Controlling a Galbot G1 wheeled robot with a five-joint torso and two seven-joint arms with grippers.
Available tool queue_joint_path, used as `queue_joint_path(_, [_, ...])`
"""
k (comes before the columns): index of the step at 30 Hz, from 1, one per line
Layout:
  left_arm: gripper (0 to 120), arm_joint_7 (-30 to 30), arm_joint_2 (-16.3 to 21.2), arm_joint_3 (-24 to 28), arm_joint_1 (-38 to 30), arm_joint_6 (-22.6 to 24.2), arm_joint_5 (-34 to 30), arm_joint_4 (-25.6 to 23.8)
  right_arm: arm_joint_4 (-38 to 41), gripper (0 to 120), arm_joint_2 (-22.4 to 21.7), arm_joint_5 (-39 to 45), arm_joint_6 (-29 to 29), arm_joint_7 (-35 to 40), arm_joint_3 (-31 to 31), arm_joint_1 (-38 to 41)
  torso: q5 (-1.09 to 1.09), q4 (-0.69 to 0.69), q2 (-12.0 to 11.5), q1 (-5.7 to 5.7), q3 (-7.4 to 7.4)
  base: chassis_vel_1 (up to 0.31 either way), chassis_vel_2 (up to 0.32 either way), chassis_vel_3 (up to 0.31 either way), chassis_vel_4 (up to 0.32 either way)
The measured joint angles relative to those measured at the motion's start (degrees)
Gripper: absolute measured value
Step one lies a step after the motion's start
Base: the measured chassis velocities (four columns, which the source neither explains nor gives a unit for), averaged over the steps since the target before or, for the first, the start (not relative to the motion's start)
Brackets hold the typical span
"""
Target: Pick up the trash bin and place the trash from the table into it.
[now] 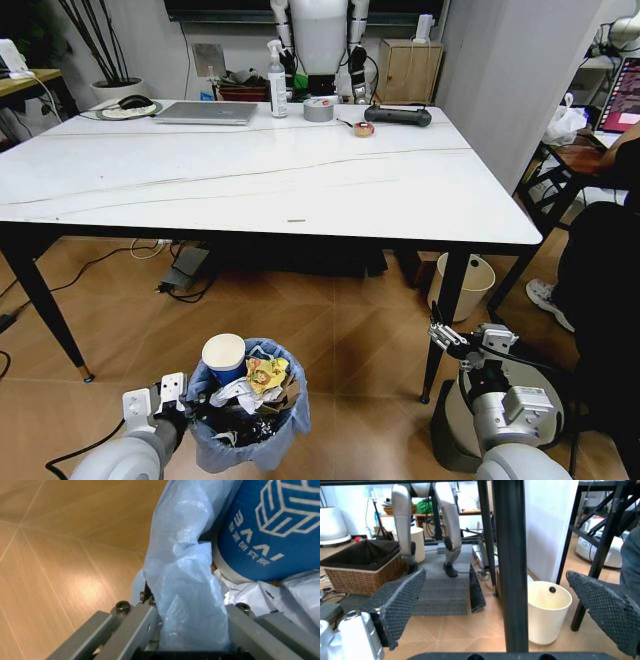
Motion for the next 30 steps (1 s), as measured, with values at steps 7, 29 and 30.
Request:
queue_joint_path(7, [2,0.09,0.02,-0.16,-0.31,0.0,-0.02,1.14,-0.14,100,0.12,-0.28,0.07,0.0,-0.09,0.02,0.0,0.0,-1.57,-0.57,-0.97,0.0,0.0,0.0,0.0])
queue_joint_path(29, [2,2.36,-0.03,-1.41,-0.31,0.0,2.15,4.89,-0.62,100,0.65,-0.77,0.1,-0.01,-0.33,0.07,-0.01,0.0,-6.57,-2.17,-4.38,0.0,0.0,0.0,0.0])
queue_joint_path(30, [2,2.36,-0.03,-1.42,-0.31,0.0,2.15,4.9,-0.64,100,0.71,-0.81,0.1,-0.01,-0.37,0.07,-0.01,0.0,-6.84,-2.26,-4.56,0.0,0.0,0.0,0.0])
